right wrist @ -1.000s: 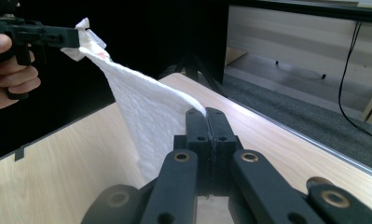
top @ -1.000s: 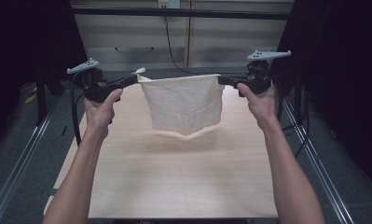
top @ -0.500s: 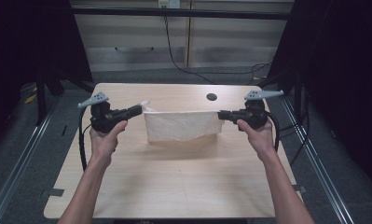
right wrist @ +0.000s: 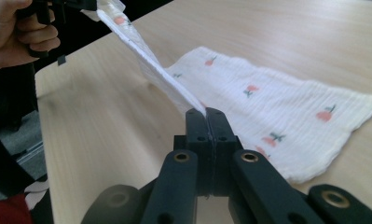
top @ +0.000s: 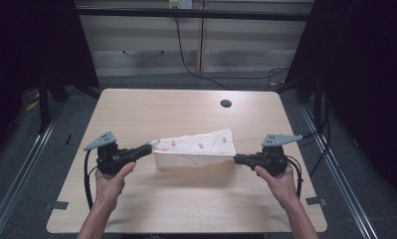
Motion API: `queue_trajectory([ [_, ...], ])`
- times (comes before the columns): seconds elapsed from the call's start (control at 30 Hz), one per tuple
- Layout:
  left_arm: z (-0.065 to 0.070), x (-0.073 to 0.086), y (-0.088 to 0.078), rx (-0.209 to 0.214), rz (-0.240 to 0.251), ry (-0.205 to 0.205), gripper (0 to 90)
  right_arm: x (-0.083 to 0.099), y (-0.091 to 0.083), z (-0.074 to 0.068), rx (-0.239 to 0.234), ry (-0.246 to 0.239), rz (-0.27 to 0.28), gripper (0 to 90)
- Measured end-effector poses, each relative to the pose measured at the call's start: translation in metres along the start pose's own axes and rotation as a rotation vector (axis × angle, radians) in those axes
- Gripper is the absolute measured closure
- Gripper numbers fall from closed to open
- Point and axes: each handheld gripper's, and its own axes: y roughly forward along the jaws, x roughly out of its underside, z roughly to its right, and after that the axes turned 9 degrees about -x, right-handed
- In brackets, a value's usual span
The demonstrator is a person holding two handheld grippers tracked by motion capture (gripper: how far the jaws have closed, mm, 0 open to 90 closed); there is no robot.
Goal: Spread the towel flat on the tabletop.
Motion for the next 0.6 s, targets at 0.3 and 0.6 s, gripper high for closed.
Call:
queue_trajectory([
  [0.3, 0.009, 0.043, -0.013, -0.005, -0.063, 0.018, 88.6, 0.037, 0.005, -0.018, -0.027, 0.017, -0.034, 89.8],
  [0.6, 0.014, 0.068, -0.025, 0.002, -0.135, 0.058, 88.4, 0.067, 0.011, -0.029, -0.054, 0.039, -0.080, 89.6],
])
